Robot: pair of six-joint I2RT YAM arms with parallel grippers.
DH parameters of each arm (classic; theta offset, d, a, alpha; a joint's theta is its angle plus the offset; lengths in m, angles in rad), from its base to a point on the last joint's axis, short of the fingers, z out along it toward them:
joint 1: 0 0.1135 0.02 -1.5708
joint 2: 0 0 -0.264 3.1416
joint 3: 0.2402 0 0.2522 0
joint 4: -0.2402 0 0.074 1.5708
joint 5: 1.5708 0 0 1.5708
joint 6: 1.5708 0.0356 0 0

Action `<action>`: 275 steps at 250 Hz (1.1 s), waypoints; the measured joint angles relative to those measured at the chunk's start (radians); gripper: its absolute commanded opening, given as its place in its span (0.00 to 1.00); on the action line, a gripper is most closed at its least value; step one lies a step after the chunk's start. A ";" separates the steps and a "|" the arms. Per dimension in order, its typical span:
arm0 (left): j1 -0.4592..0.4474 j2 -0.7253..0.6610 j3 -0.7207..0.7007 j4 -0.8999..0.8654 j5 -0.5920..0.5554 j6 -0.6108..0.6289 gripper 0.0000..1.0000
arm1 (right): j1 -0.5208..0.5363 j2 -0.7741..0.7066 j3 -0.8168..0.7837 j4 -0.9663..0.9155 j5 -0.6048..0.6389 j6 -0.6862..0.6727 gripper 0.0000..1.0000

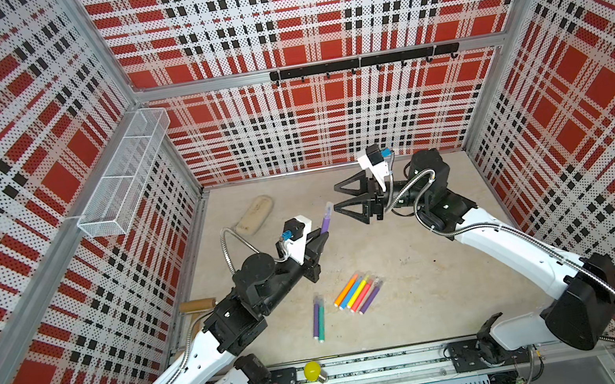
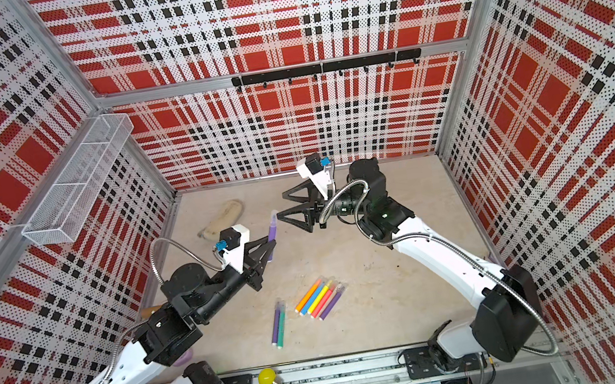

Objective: Remove pen caps from pens
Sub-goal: Open the pen cap on the pen.

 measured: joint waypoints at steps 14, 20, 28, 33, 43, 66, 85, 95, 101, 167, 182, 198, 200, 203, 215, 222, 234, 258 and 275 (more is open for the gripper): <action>0.022 0.005 0.000 0.011 0.036 -0.013 0.01 | 0.004 0.004 0.000 0.004 -0.008 0.000 0.77; 0.031 0.006 0.000 0.016 0.050 -0.019 0.00 | 0.005 0.005 0.000 0.005 -0.009 0.000 0.76; 0.042 0.005 -0.001 0.025 0.069 -0.027 0.00 | 0.006 0.007 0.000 0.008 -0.012 -0.001 0.75; 0.047 0.005 -0.001 0.031 0.079 -0.031 0.00 | 0.007 0.009 0.000 0.011 -0.014 0.000 0.74; 0.055 0.005 -0.001 0.044 0.095 -0.038 0.01 | 0.010 0.014 0.000 0.015 -0.016 0.000 0.73; 0.064 0.005 -0.001 0.063 0.129 -0.051 0.01 | 0.011 0.031 0.000 0.026 -0.018 0.001 0.73; 0.064 0.006 -0.001 0.074 0.156 -0.058 0.01 | 0.011 0.051 0.000 0.040 -0.026 0.010 0.73; 0.064 0.006 -0.002 0.074 0.166 -0.061 0.01 | 0.011 0.060 0.000 0.053 -0.033 0.015 0.73; 0.065 0.008 -0.003 0.077 0.168 -0.063 0.01 | 0.011 0.064 0.000 0.063 -0.036 0.024 0.73; 0.068 0.030 -0.014 0.096 0.205 -0.074 0.01 | 0.011 0.071 -0.002 0.123 -0.048 0.057 0.60; 0.069 0.032 -0.014 0.097 0.209 -0.076 0.01 | 0.011 0.071 -0.002 0.125 -0.047 0.058 0.54; 0.072 0.032 -0.016 0.098 0.208 -0.077 0.03 | 0.011 0.070 -0.002 0.125 -0.048 0.056 0.50; 0.073 0.032 -0.017 0.098 0.208 -0.077 0.03 | 0.011 0.070 -0.002 0.125 -0.048 0.056 0.50; 0.073 0.031 -0.018 0.099 0.208 -0.078 0.04 | 0.011 0.070 -0.002 0.125 -0.048 0.058 0.50; 0.076 0.028 -0.022 0.100 0.206 -0.079 0.04 | 0.012 0.070 -0.002 0.124 -0.047 0.053 0.48; 0.077 0.024 -0.027 0.102 0.205 -0.079 0.04 | 0.012 0.070 -0.002 0.124 -0.046 0.053 0.47; 0.080 0.015 -0.036 0.103 0.204 -0.080 0.04 | 0.013 0.070 -0.002 0.123 -0.046 0.052 0.47; 0.084 -0.002 -0.047 0.104 0.201 -0.080 0.03 | 0.015 0.070 -0.002 0.123 -0.044 0.052 0.49; 0.085 -0.007 -0.047 0.104 0.200 -0.080 0.02 | 0.016 0.070 -0.002 0.124 -0.043 0.052 0.48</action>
